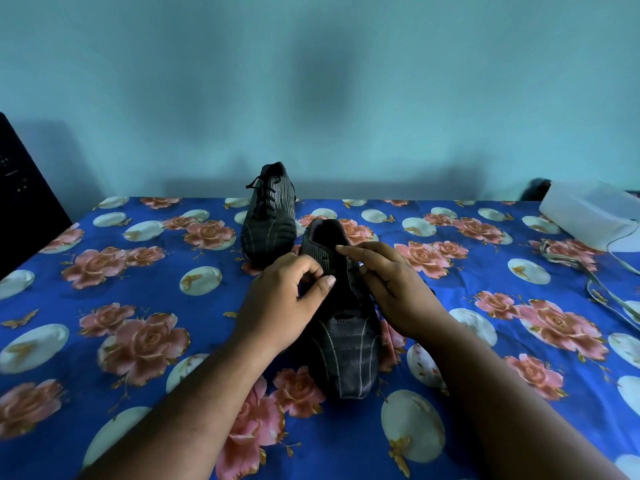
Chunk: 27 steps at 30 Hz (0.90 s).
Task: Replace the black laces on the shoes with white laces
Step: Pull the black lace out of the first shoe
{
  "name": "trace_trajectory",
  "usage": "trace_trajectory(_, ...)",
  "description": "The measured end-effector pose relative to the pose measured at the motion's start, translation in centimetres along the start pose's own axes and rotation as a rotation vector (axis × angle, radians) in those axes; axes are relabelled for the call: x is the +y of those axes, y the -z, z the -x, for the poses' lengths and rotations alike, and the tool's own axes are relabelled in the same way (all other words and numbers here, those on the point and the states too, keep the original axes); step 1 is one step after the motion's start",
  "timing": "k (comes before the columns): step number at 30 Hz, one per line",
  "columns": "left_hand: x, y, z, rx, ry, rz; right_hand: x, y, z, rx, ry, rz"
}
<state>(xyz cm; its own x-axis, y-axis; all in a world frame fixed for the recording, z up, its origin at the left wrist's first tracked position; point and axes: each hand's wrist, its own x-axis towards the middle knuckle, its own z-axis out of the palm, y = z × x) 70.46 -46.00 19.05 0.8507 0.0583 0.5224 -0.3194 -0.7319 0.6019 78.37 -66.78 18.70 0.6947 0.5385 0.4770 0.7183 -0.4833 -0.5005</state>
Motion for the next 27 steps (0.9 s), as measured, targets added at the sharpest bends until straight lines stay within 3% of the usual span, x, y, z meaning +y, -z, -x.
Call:
trace_trajectory(2, 0.0, -0.1, -0.2, 0.010, 0.054, 0.008, -0.1, 0.0, 0.0, 0.020, -0.021, -0.004)
trace_trajectory(7, -0.3, -0.2, -0.4, 0.045, 0.495, 0.212, -0.2, -0.1, 0.1, 0.042, -0.045, -0.021)
trace_trajectory(9, -0.4, 0.0, -0.2, 0.056, 0.402, 0.194, -0.2, 0.0, 0.1, 0.040, -0.037, -0.044)
trace_trajectory(12, -0.3, 0.2, 0.0, 0.038, 0.076, 0.135, -0.2, 0.2, 0.1, 0.034, -0.049, -0.073)
trace_trajectory(16, 0.2, 0.2, -0.2, 0.072, -0.056, 0.045, -0.1, 0.3, 0.2, 0.025, -0.060, -0.096)
trace_trajectory(19, -0.2, 0.5, -0.2, 0.124, -0.003, -0.032, -0.1, 0.4, 0.2, 0.020, -0.071, -0.110)
trace_trajectory(25, -1.3, 2.8, -0.6, 0.135, 0.394, -0.276, -0.1, 0.4, 0.2, 0.028, -0.081, -0.117)
trace_trajectory(27, -1.5, 2.9, -0.7, 0.142, 0.378, -0.273, 0.0, 0.4, 0.2, 0.030, -0.081, -0.125)
